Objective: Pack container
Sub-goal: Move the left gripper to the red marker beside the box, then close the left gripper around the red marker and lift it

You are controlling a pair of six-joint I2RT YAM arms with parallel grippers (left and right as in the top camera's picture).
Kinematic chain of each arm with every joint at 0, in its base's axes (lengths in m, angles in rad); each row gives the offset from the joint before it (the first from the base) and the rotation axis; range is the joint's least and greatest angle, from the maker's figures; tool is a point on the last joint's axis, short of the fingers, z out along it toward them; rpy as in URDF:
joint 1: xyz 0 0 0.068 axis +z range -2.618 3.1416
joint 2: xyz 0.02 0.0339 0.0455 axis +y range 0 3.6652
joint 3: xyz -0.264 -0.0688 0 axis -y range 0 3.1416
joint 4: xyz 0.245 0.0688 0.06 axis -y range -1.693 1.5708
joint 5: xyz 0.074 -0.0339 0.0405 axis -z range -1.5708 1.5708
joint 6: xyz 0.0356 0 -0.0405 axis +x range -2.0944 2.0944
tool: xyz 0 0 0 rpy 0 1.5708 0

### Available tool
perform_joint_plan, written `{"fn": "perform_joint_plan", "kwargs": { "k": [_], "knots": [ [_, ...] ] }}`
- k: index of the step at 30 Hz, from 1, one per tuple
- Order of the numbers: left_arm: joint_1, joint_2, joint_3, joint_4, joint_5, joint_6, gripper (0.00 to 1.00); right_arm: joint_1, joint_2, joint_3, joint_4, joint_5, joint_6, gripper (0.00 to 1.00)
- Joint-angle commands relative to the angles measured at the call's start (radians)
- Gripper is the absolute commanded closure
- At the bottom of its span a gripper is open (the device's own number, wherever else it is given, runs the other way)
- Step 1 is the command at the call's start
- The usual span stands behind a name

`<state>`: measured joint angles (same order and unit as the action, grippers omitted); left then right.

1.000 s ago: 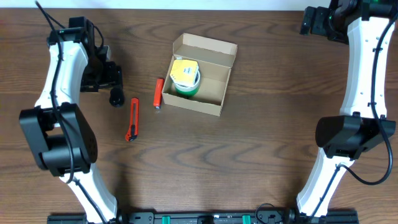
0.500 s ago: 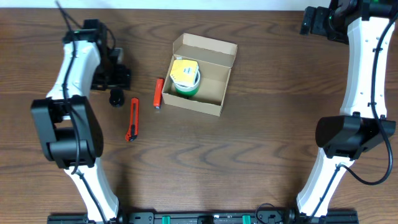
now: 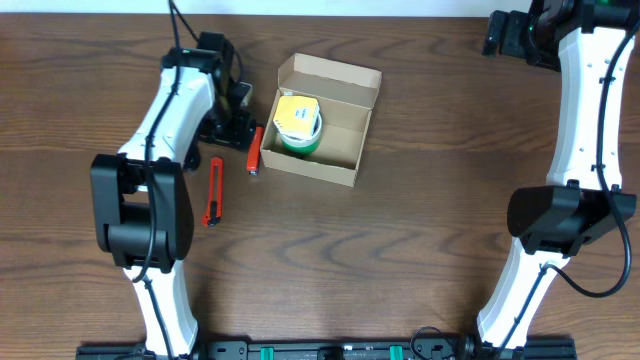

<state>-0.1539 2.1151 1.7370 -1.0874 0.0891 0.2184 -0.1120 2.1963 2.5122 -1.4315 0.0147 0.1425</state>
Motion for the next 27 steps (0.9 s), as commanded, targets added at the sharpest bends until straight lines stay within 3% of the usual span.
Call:
{"fn": "perform_joint_plan", "kwargs": {
  "k": [1,18,20,23,27],
  "knots": [
    [-0.027,0.011,0.019,0.0,-0.019,0.017,0.19,0.001,-0.012,0.01,-0.002,-0.004,0.014,0.01],
    [-0.094,0.077,0.019,0.023,-0.022,-0.016,0.2,0.001,-0.012,0.01,-0.002,-0.004,0.014,0.01],
    [-0.093,0.077,0.019,0.035,-0.022,-0.016,0.25,0.001,-0.012,0.01,-0.002,-0.004,0.014,0.01],
    [-0.093,0.077,0.019,0.048,-0.022,-0.021,0.42,0.001,-0.012,0.01,-0.002,-0.004,0.014,0.01],
    [-0.093,0.087,0.019,0.056,-0.021,-0.043,0.49,0.001,-0.012,0.01,-0.002,-0.004,0.014,0.01]
  ]
}}
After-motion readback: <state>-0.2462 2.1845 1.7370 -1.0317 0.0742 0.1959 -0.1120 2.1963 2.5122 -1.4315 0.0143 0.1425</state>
